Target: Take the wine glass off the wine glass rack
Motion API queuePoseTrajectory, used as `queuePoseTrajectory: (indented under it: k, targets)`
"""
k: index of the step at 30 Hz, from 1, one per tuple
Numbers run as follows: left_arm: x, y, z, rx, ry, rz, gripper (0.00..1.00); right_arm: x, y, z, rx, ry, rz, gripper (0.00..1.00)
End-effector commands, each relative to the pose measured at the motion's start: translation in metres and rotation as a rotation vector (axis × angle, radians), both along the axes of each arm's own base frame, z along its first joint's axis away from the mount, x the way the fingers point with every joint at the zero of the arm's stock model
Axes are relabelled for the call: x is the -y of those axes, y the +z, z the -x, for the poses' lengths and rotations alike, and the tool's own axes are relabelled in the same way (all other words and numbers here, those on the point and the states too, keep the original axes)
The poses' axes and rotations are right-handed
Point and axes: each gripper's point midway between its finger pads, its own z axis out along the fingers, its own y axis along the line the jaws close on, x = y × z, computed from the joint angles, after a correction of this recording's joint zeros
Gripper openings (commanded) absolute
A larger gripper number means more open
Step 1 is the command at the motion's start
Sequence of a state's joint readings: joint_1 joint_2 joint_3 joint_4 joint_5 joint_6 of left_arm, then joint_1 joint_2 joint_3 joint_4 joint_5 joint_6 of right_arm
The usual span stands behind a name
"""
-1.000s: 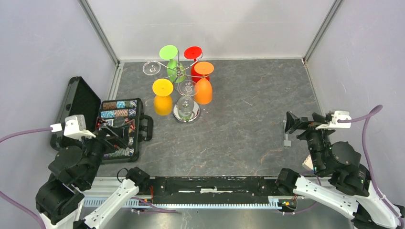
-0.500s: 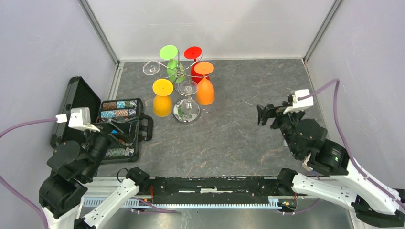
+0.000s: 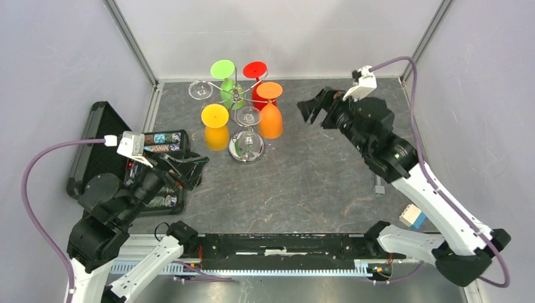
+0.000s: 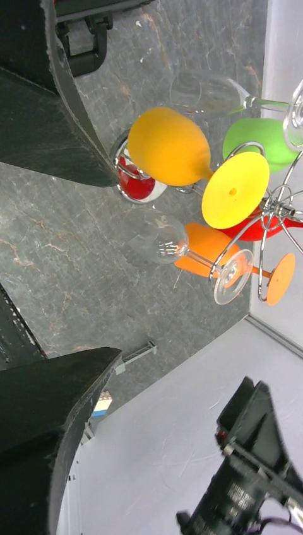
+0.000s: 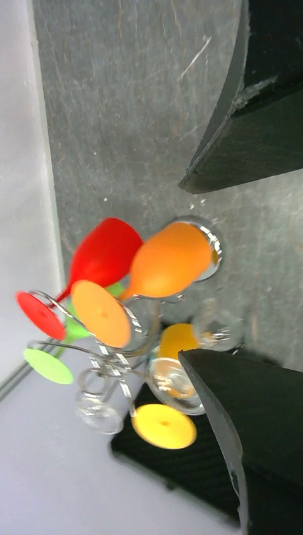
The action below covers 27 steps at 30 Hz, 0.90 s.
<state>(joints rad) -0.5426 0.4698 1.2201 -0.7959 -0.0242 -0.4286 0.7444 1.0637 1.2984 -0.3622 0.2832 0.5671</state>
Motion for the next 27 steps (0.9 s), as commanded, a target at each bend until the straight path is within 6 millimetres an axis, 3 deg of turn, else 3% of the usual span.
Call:
queuePoseTrajectory:
  k: [1,7,12,16,21,27]
  targets:
    - [0.011,0.017,-0.010,0.046,-0.023,0.051,1.00,-0.022,0.019,-0.020,-0.030,0.184,-0.276,0.96]
    - [0.014,0.029,-0.016,0.093,-0.025,0.046,1.00,-0.048,0.010,-0.055,-0.082,0.277,-0.388,0.89]
    - [0.015,0.028,-0.019,0.103,-0.022,0.026,1.00,-0.060,-0.014,-0.078,-0.156,0.256,-0.409,0.79]
    - [0.009,0.024,-0.027,0.096,0.027,0.012,1.00,-0.063,-0.024,-0.090,-0.186,0.239,-0.427,0.66]
    - [0.004,0.019,-0.034,0.071,0.070,-0.007,1.00,-0.053,-0.019,-0.096,-0.150,0.184,-0.495,0.53]
    - [0.002,0.020,-0.038,0.071,0.094,0.003,1.00,-0.048,-0.010,-0.104,-0.143,0.171,-0.513,0.59]
